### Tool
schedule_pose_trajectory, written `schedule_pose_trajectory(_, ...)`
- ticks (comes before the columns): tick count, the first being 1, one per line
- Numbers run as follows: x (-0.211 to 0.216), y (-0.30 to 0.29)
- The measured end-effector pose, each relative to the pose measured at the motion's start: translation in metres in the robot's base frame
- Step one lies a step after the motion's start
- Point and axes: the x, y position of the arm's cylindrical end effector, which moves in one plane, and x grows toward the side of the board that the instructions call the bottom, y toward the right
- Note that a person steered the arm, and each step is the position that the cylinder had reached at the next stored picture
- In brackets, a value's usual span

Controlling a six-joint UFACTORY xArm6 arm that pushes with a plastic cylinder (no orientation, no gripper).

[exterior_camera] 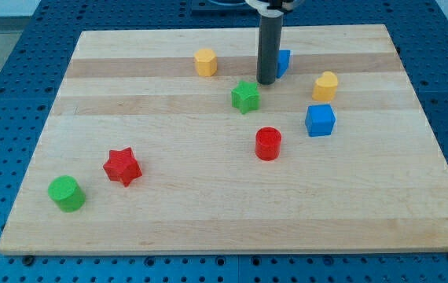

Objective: Push the green star towards the red star

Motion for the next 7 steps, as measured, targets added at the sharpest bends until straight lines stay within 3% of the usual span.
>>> schedule_pose_trajectory(1,0.000,0.000)
schedule_pose_trajectory(3,0.042,-0.019)
schedule_pose_trajectory(7,0.048,-0.087)
